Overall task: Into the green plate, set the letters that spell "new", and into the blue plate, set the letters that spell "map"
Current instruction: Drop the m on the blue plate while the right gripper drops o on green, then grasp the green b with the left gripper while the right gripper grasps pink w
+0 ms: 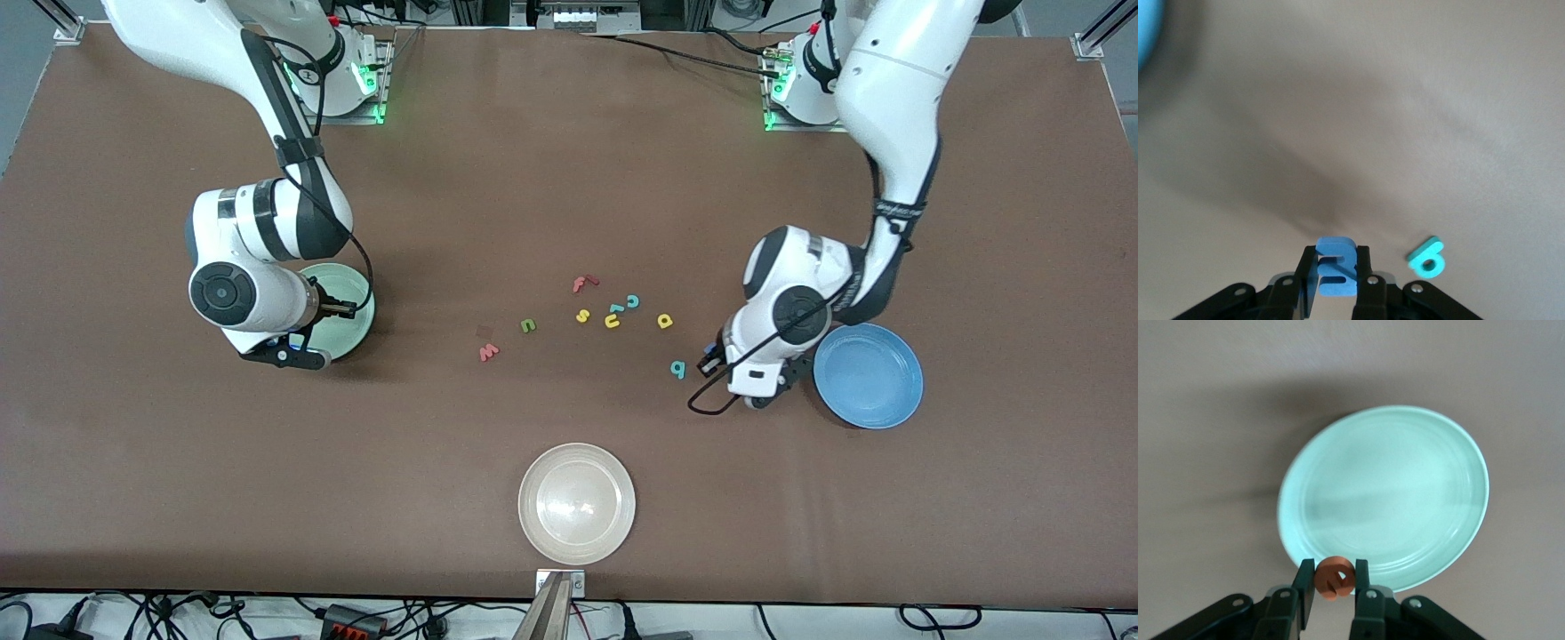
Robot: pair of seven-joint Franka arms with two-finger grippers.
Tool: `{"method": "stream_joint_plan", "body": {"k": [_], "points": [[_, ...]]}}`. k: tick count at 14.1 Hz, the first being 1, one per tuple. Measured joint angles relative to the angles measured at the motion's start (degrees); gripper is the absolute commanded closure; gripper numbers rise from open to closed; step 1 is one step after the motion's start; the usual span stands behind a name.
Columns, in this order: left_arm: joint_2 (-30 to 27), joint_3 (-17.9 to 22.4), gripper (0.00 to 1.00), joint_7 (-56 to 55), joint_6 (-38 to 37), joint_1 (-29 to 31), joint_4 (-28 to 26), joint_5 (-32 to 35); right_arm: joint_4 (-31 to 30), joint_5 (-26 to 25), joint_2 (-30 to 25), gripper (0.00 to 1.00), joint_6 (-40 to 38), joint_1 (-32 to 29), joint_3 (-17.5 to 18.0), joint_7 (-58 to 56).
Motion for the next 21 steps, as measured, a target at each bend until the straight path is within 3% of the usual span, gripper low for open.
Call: {"method": "stream_joint_plan", "body": {"k": [4,5,6,7,9,10,11,14,18,21], "points": [[-3.27,0.35,0.95,24.11,-5.63,7.47,0.24,0.00,-3.49,0.00,2.75,0.95,4.89,0.10,0.28,0.00],[-3.20,0.46,0.95,29.73,-5.83,9.21,0.13,0.21,-4.12,0.00,3.41,0.77,5.76,0.09,0.28,0.00],[-3.04,0.63,0.95,34.63,-5.85,10.77,-0.02,1.13,-4.44,0.00,3.92,0.28,6.22,0.07,0.27,0.00],[-2.82,0.74,0.95,38.58,-5.85,12.35,-0.11,3.67,-4.48,0.00,4.24,0.00,6.40,0.01,0.26,0.02],[-2.24,0.86,0.95,43.41,-5.84,15.17,-0.31,9.44,-3.99,0.03,4.07,0.00,6.49,-0.24,0.17,0.14],[-1.58,0.88,0.91,45.37,-5.51,16.37,-0.41,10.86,-3.10,0.08,3.66,0.00,6.36,-0.25,0.17,0.14],[-0.66,0.88,0.64,46.86,-4.47,17.10,-0.45,11.45,-1.92,0.14,3.02,0.00,5.89,-0.14,0.33,0.14],[1.69,0.49,0.00,48.10,-1.86,17.20,-0.52,11.54,2.30,1.26,1.57,0.00,5.02,1.53,1.03,0.46],[1.37,-1.96,0.00,48.34,-1.59,16.70,0.11,11.57,7.58,7.50,3.21,0.00,5.02,4.10,1.29,0.22],[0.35,-8.09,0.00,48.38,-1.51,16.45,1.49,11.58,11.53,9.43,7.33,0.00,5.86,7.42,1.82,4.19]]}}
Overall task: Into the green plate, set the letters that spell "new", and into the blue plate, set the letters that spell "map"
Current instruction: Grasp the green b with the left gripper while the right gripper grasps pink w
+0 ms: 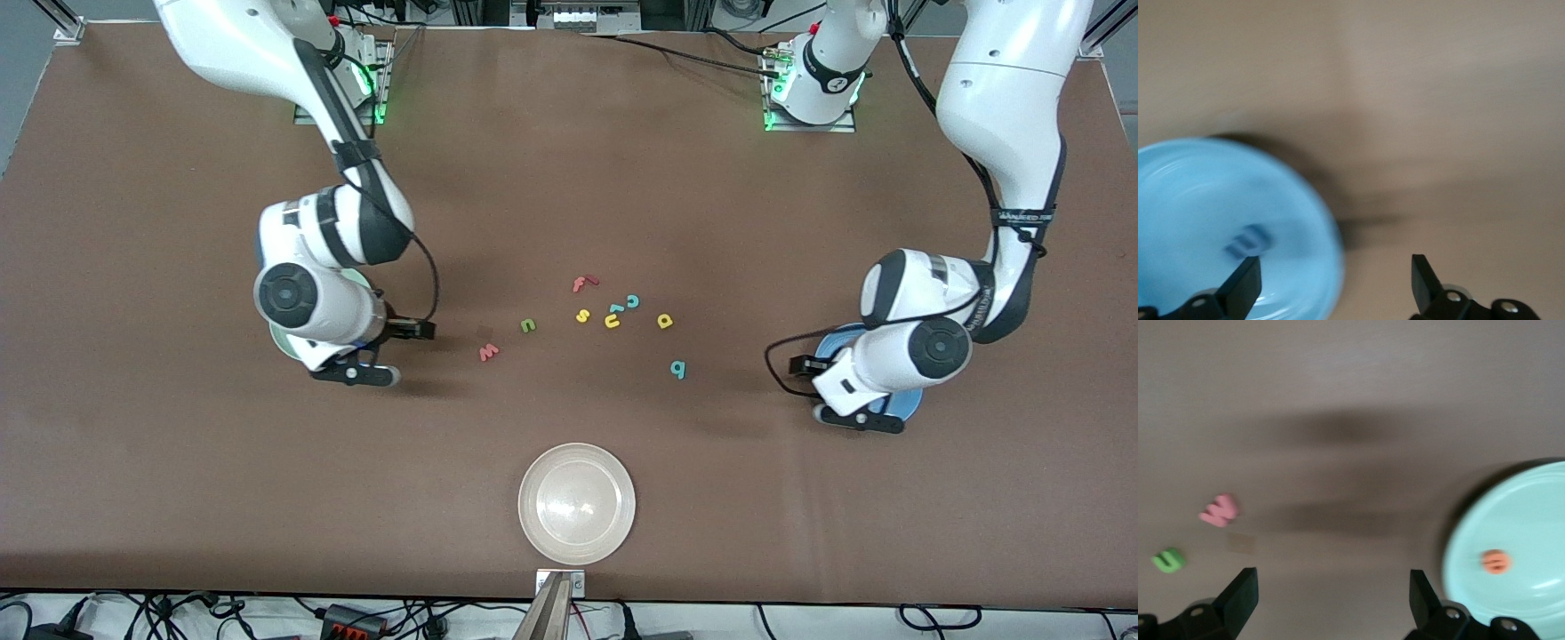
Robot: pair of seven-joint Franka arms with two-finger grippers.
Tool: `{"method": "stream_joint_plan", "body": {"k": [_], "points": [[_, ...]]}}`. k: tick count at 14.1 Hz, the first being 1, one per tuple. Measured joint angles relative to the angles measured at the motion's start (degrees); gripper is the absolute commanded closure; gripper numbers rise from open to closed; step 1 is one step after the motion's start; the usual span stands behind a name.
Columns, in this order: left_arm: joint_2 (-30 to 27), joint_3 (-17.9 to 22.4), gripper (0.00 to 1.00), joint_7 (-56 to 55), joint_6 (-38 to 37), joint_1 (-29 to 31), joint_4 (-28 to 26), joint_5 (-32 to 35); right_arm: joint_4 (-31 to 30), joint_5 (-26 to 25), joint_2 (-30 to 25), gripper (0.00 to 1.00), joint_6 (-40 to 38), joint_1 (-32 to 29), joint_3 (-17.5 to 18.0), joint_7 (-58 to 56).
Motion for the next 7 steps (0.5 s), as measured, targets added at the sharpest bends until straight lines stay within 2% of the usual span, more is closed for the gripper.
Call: {"method": "stream_joint_plan", "body": {"k": [2,5,7], "points": [[-0.20,-3.92,0.00,-0.59,0.03,-1.38,1.10,0.00,1.52,0.06,2.90,0.00,2.52,1.99,0.04,9.77],[0.08,-4.67,0.00,-7.75,0.51,-7.64,1.72,0.00,2.24,0.10,5.90,0.00,7.72,3.60,0.09,25.00],[1.82,-4.58,0.00,-11.61,4.82,-10.72,1.66,0.00,2.75,0.10,7.40,0.00,10.04,4.59,0.18,32.38]]}}
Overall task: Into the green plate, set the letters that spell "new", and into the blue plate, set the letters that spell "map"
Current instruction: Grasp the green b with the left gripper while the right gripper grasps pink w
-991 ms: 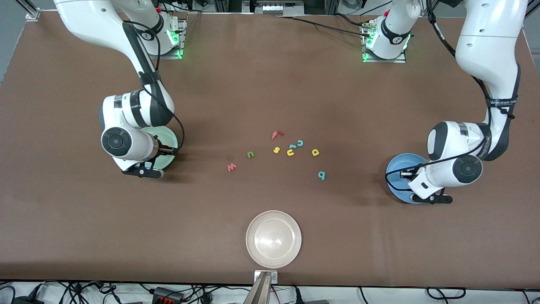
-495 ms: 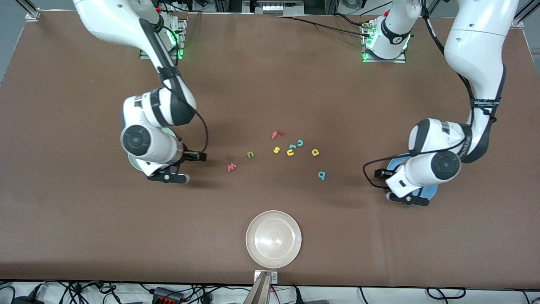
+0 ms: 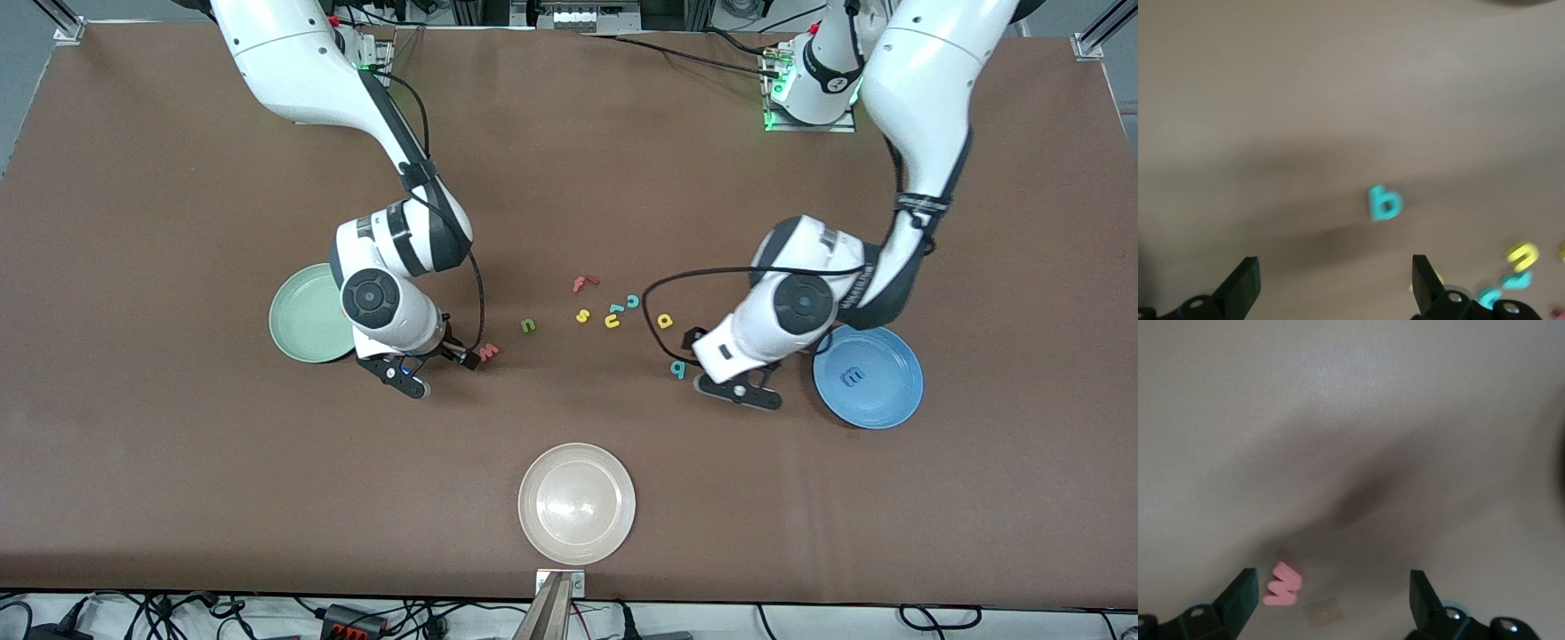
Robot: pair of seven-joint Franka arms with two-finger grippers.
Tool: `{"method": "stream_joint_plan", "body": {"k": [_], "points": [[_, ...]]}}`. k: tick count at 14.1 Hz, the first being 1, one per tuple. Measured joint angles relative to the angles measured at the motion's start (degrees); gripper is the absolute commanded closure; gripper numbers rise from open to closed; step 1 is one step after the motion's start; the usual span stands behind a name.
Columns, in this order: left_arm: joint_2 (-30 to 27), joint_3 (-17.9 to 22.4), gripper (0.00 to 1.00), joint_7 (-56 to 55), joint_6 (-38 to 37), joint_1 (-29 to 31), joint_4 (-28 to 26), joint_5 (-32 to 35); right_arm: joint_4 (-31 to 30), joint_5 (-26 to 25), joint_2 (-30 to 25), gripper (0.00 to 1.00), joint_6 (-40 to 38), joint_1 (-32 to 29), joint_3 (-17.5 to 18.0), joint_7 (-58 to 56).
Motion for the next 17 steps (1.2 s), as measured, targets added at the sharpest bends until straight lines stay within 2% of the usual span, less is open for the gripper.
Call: {"method": "stream_joint_plan", "body": {"k": [1,3,5,9,11,14,15,17], "points": [[1.13,0.07,0.00,-1.21,1.67,-0.76,-0.02,0.00,0.35,0.00,0.72,0.00,0.95,0.64,0.03,3.38],[3.23,0.45,0.10,-3.10,3.08,-1.76,-0.03,0.28,1.17,0.00,2.20,0.00,2.67,2.23,0.06,8.98],[4.53,1.12,0.18,-5.97,3.50,-3.00,-0.01,3.52,1.52,0.00,3.59,0.10,4.39,3.53,0.07,11.78],[6.28,1.46,0.34,-11.89,7.01,-4.33,-0.01,6.76,1.83,0.00,5.75,0.13,6.74,4.07,0.08,15.84],[6.94,1.64,0.41,-12.09,7.99,-4.35,-0.01,6.76,2.27,0.00,6.20,0.24,6.84,4.44,0.08,16.59],[7.25,1.89,0.47,-12.17,8.25,-4.35,0.00,6.76,2.58,0.00,6.19,0.45,6.84,4.52,0.07,17.32],[7.29,1.91,0.62,-12.18,8.25,-4.35,-0.01,6.77,2.87,0.00,6.15,0.54,6.83,4.52,0.07,17.45],[7.40,1.92,0.86,-12.22,8.25,-4.35,-0.01,6.77,3.12,0.00,6.05,0.72,6.76,4.52,0.07,17.54]]}}
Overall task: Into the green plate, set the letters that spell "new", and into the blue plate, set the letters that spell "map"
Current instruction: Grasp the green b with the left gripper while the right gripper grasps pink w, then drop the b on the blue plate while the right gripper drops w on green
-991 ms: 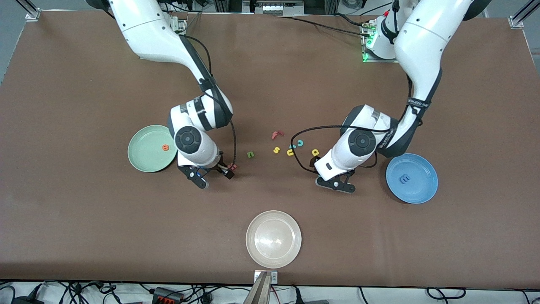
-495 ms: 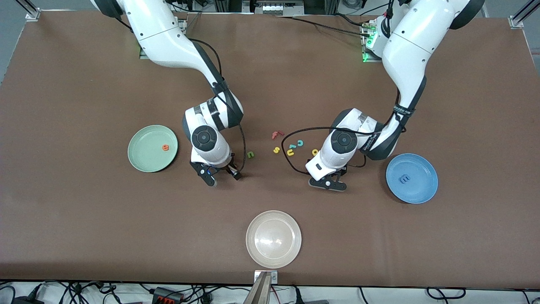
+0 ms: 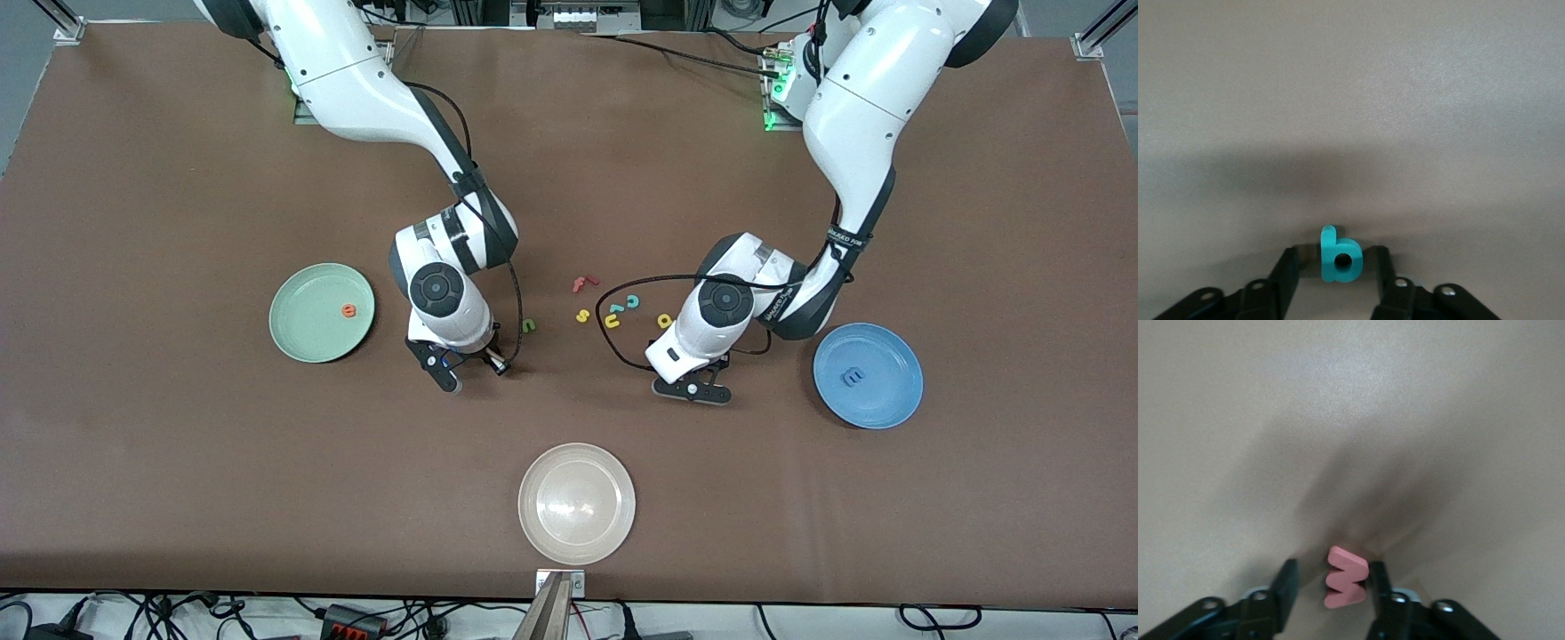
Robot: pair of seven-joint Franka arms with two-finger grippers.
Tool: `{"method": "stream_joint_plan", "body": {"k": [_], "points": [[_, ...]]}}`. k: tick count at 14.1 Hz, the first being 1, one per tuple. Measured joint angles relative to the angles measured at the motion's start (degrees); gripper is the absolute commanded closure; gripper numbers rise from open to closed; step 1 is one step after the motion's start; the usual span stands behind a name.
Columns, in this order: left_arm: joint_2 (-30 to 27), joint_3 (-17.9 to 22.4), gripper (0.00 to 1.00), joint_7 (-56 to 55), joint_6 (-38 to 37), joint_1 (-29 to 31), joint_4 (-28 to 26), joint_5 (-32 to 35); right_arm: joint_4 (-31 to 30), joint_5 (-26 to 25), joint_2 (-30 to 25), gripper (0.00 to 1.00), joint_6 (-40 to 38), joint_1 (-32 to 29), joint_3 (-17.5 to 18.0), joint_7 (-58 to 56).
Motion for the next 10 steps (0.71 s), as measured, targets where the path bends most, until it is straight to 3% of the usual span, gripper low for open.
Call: {"method": "stream_joint_plan", "body": {"k": [2,4,7,10], "points": [[-0.02,0.06,0.94,-0.01,0.00,0.02,0.12,0.02,0.01,-0.02,-0.04,0.87,-0.11,0.01,0.00,-0.02],[-0.04,0.15,0.93,-0.01,-0.01,0.15,0.23,0.02,0.14,-0.03,-0.11,0.94,-0.24,0.01,-0.04,-0.31],[-1.64,0.81,0.92,1.49,-4.61,1.49,1.28,1.38,0.60,-0.03,-0.13,0.95,-1.33,-0.14,-0.56,-3.56],[-6.09,1.08,0.92,12.32,-11.97,7.08,2.23,2.07,1.79,-0.07,-1.56,0.95,-7.84,-0.83,-1.59,-8.47]]}}
